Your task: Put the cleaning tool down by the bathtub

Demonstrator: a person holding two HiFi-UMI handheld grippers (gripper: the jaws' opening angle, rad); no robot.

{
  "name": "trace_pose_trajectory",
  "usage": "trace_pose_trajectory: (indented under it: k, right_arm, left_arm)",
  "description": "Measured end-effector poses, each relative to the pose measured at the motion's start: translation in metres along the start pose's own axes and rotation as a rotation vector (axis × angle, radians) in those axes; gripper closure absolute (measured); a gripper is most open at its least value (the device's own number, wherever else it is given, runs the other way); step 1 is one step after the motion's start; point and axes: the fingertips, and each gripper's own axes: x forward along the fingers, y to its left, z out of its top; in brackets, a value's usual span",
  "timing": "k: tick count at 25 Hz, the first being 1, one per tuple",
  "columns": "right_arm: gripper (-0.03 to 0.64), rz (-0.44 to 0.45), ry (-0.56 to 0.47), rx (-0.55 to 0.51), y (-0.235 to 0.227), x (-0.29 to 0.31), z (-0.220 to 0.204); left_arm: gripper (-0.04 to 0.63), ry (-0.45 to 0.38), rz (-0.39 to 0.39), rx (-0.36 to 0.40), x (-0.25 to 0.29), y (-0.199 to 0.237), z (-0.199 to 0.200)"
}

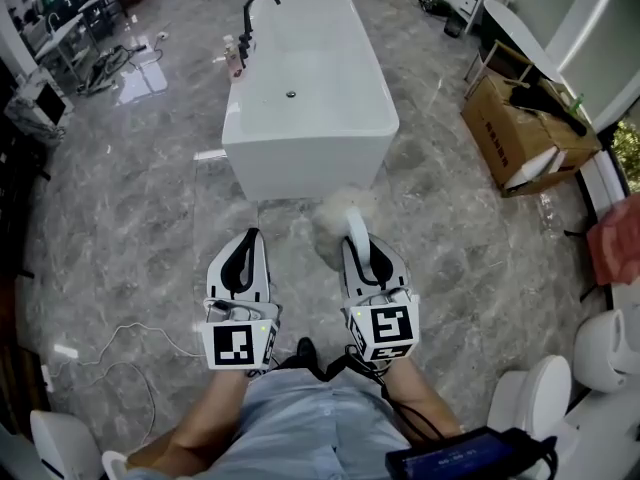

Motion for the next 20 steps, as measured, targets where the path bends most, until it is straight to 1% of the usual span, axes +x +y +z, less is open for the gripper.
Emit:
trace_pose_trajectory:
  k: [3,8,14,20]
  right_arm:
    - [0.52,-0.014,-0.012,-0.007,-0.006,0.013,0.011]
    - [0.52,-0.026,-0.008,-0.014,-0.02,0.034,0.018]
    - [0.52,-0.031,0.03,0.018,-0.041,0.062,-0.002]
    - [0.52,-0.032,0.047,0.043,-0.082,0.105,-0.019]
  left_arm:
    - [0.579,0.007,0.002,-0.011,0.01,0.008,-0.004]
    - [0.578,0.039,-0.033,-0.008,0.028,0.006,-0.015]
    - [0.578,0.078,-0.044,-0.003,0.059,0.007,-0.035]
    - [0.578,0.104,-0.043,0.012,0.111,0.002,-0.057]
